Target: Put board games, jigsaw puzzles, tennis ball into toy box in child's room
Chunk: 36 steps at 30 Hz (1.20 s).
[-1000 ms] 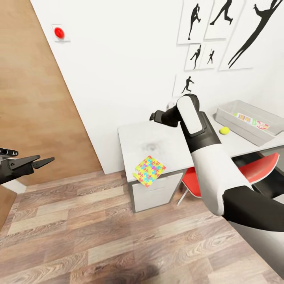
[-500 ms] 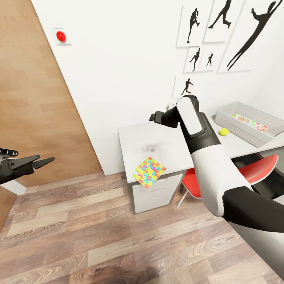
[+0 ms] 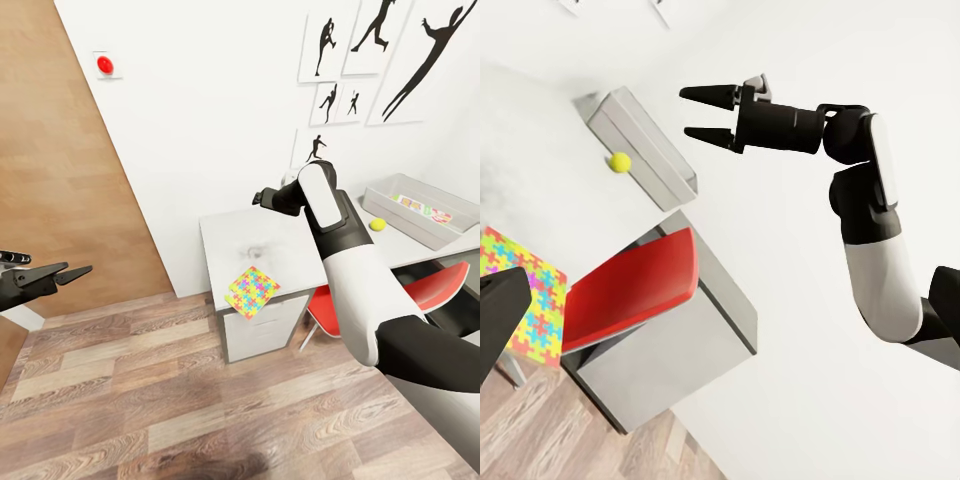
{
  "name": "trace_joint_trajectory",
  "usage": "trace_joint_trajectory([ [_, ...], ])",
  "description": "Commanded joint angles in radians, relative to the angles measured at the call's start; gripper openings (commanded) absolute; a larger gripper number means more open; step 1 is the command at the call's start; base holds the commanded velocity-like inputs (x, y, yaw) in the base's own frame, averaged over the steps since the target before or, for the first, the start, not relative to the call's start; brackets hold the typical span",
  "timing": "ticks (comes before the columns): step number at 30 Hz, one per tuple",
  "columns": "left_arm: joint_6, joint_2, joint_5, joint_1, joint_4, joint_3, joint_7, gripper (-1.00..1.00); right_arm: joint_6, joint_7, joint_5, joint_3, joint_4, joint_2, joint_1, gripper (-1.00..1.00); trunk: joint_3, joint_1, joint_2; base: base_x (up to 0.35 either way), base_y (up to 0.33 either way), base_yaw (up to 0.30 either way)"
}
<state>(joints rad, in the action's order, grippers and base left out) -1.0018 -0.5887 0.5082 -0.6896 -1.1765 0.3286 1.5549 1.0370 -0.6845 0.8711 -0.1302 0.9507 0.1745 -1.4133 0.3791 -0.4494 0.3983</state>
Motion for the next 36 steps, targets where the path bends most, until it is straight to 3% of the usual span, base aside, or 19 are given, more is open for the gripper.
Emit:
trace_joint_trajectory([
  [1,-0.011,0.000,0.000,-0.001,0.000,0.000,0.004,1.00,0.002,-0.010,0.009,-0.001,0.000,0.000,-0.001,1.00,0.000,-0.001,0.002,0.000,0.000,0.000],
  [14,-0.011,0.000,0.001,-0.001,0.000,0.000,0.004,1.00,0.002,-0.010,0.009,-0.008,0.000,0.000,0.008,1.00,-0.021,-0.001,0.002,0.000,0.000,0.000],
  [19,-0.011,-0.001,0.001,-0.001,0.000,0.000,0.004,1.00,-0.001,-0.009,0.009,-0.024,0.000,0.000,0.043,1.00,-0.030,-0.001,0.002,0.000,0.000,0.000],
  [30,-0.010,0.000,0.000,-0.001,0.000,-0.001,0.004,1.00,-0.039,-0.009,0.011,-0.096,0.040,0.000,0.164,1.00,-0.048,-0.001,0.002,0.000,0.000,0.000],
  [36,-0.009,0.000,-0.001,-0.001,0.000,-0.002,0.003,1.00,-0.037,-0.008,0.011,-0.110,0.200,0.000,0.276,1.00,-0.058,-0.001,0.002,0.000,0.000,0.000],
])
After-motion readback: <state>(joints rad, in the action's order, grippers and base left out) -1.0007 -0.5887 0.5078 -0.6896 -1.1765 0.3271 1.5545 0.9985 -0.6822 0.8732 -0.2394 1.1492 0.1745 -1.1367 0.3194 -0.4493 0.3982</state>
